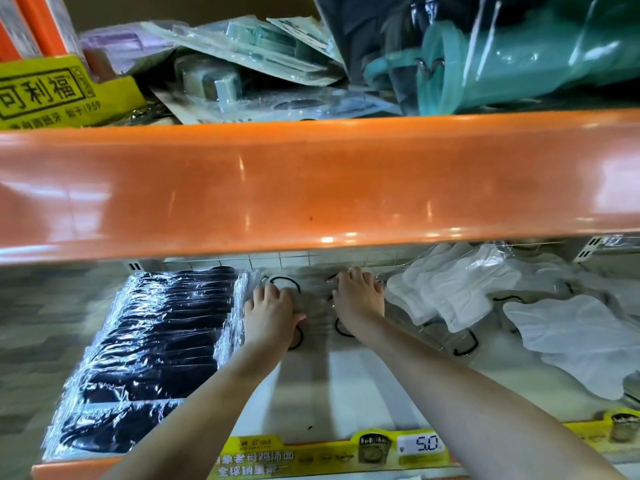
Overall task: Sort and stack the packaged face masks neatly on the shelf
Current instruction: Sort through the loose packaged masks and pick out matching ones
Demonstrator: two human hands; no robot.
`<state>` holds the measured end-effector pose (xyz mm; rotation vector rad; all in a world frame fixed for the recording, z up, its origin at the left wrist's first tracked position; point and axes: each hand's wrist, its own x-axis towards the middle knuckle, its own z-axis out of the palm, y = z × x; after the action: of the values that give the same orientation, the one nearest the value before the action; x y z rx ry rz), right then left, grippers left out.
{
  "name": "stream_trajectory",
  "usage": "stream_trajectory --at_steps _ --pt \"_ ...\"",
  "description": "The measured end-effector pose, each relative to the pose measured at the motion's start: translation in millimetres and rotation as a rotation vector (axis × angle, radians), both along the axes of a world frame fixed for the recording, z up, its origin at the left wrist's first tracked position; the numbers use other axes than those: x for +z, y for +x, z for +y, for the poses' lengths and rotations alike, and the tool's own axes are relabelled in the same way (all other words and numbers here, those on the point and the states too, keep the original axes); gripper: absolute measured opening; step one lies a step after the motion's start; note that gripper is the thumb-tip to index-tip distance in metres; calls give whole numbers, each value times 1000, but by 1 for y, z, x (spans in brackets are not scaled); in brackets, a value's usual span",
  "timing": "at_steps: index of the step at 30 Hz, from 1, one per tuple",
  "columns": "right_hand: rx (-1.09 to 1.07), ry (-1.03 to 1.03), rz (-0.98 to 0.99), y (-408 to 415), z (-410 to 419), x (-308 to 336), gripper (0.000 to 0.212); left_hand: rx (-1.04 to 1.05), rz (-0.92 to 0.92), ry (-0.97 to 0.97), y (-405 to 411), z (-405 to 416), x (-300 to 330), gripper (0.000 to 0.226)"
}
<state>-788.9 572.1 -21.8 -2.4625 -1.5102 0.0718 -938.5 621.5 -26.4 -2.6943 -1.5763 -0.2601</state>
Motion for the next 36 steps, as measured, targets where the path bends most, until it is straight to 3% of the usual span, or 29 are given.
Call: stream_trajectory --at_steps 7,15,23,25,29,33,36 --pt "122 14 -114 2 -5 2 36 -175 99 5 10 17 3 56" --pt "72 41 -137 8 -11 -2 32 -68 115 31 7 14 8 42" --pt "84 95 -19 2 -7 0 24 -189 75 126 9 -5 8 38" --pt "104 123 -11 2 -10 1 26 -232 44 126 8 -11 6 34" --pt "220 86 -46 1 -25 2 33 -197 -7 16 1 -19 -4 49" --pt "262 0 -78 1 -35 0 49 -179 -14 52 0 -16 -10 56" --pt "239 -80 -7 1 -29 4 60 -168 -46 13 3 -7 -2 47"
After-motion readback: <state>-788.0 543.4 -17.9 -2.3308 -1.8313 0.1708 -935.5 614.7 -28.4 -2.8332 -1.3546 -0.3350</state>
